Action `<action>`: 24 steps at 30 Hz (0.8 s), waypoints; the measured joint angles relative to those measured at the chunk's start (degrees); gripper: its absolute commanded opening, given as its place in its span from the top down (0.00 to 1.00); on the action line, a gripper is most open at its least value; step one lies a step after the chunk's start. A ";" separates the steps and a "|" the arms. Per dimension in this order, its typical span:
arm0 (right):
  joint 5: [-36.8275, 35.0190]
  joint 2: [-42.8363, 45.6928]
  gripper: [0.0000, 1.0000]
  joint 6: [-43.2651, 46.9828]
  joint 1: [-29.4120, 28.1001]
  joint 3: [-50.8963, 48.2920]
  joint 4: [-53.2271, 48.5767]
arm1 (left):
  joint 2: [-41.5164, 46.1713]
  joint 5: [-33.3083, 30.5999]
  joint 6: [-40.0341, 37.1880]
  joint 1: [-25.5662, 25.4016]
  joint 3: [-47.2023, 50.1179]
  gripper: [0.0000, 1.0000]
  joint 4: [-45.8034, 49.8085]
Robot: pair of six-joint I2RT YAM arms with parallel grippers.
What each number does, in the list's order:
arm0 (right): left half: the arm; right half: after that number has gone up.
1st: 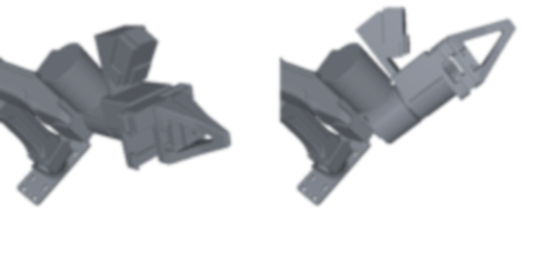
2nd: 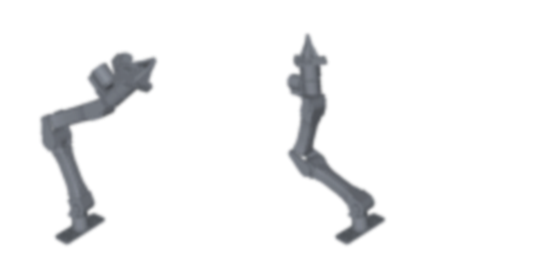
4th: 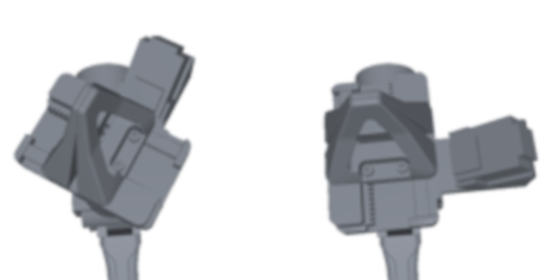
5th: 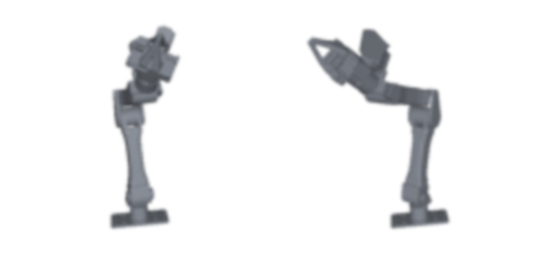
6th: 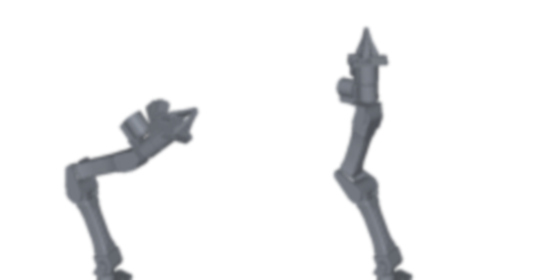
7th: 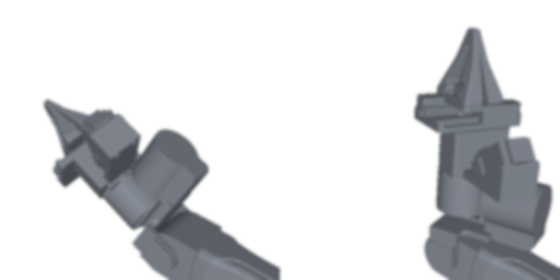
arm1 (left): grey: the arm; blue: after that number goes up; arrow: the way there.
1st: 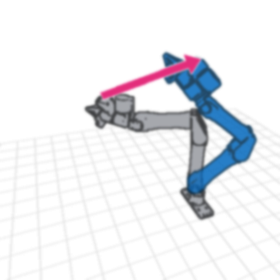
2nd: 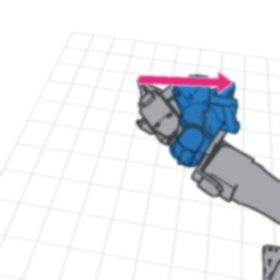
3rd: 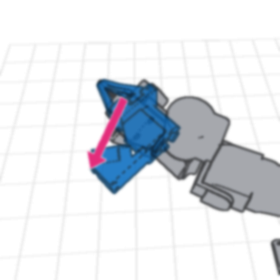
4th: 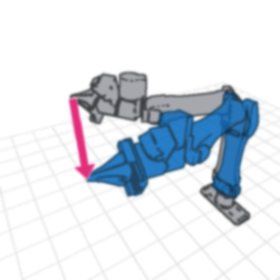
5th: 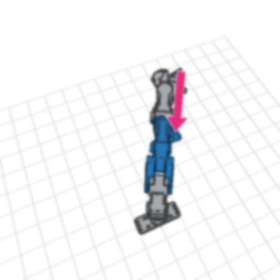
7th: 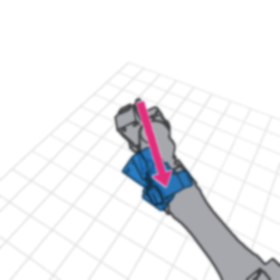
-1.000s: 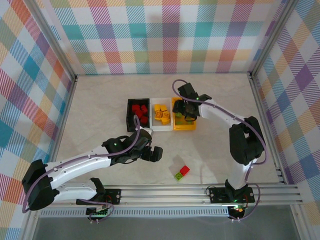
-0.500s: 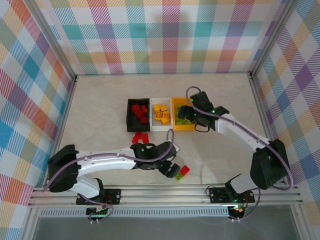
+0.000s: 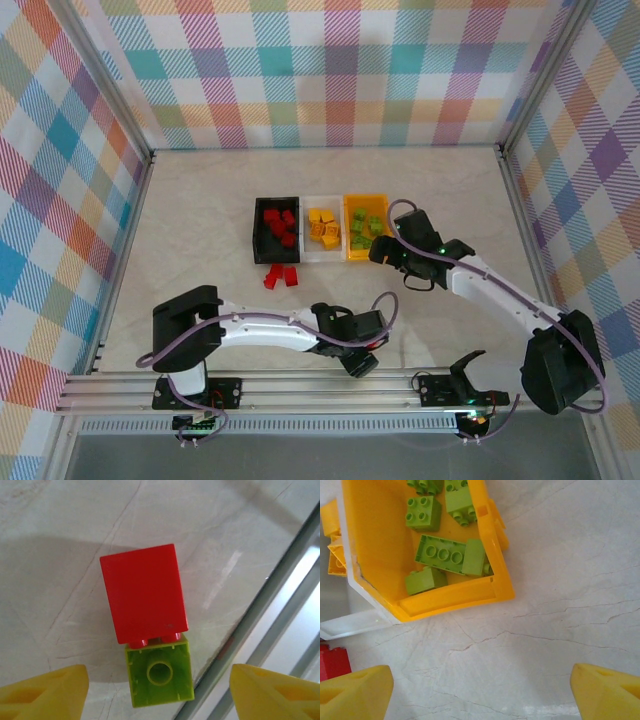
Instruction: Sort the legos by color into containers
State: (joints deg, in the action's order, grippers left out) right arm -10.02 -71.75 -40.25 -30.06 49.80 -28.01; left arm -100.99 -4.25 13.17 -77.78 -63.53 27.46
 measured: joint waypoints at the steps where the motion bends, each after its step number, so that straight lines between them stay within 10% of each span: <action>1: -0.09 0.26 0.09 0.00 0.00 0.00 0.02 | -0.50 -0.13 -0.17 0.00 0.00 0.32 0.00; 24: -2.62 1.95 0.08 -0.28 0.50 -0.02 -0.39 | -1.27 -2.86 -0.37 0.35 3.87 0.69 -4.46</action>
State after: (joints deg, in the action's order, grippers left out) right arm -12.64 -69.80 -40.53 -29.56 49.78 -28.40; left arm -102.26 -7.11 12.80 -77.43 -59.66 23.00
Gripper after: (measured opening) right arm 0.918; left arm 0.339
